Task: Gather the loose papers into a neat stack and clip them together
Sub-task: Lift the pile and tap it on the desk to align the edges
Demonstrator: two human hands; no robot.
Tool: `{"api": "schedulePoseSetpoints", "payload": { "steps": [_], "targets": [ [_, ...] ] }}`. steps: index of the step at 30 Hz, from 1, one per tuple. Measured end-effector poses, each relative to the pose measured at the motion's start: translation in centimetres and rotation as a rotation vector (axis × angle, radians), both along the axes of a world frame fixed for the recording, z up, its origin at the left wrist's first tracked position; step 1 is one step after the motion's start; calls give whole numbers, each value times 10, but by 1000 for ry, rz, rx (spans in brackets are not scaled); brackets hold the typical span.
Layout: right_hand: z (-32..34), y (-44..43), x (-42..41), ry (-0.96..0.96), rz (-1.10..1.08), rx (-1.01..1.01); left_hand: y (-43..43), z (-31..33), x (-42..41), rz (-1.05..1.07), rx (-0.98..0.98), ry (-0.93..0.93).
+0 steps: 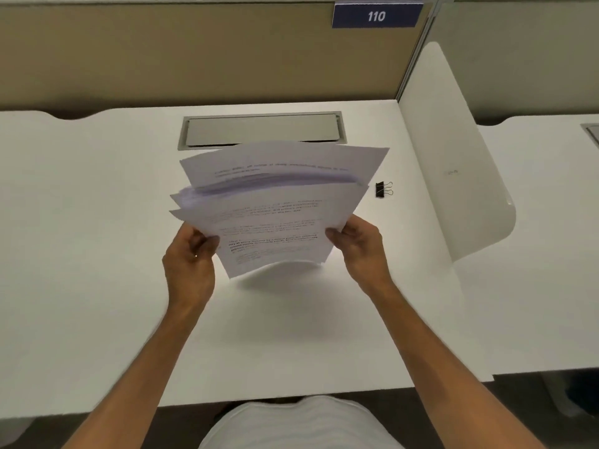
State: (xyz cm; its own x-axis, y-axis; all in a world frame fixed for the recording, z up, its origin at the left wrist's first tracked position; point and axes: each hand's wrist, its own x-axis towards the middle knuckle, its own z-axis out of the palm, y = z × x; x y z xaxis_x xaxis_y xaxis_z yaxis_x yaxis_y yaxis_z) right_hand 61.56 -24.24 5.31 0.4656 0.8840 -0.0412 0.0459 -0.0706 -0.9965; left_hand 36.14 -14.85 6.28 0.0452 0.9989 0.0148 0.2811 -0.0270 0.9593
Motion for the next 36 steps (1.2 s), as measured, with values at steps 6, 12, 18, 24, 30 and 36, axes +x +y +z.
{"api": "schedulePoseSetpoints", "payload": {
  "steps": [6,12,18,24,30,36],
  "targets": [
    [-3,15,-27,-40,36,-96,4,-6,-24,-22,-11,37],
    [-1,10,-47,-72,13,-114,0,-12,-32,-110,-96,-84],
    [15,9,-59,30,-54,17,2,5,-21,-133,-48,-304],
    [33,19,-76,93,-132,178,1,27,1,-61,1,-377],
    [56,34,-86,148,-271,229,-1,34,14,2,-21,-438],
    [82,52,-86,202,-421,150,2,34,16,70,-15,-426]
  ]
}}
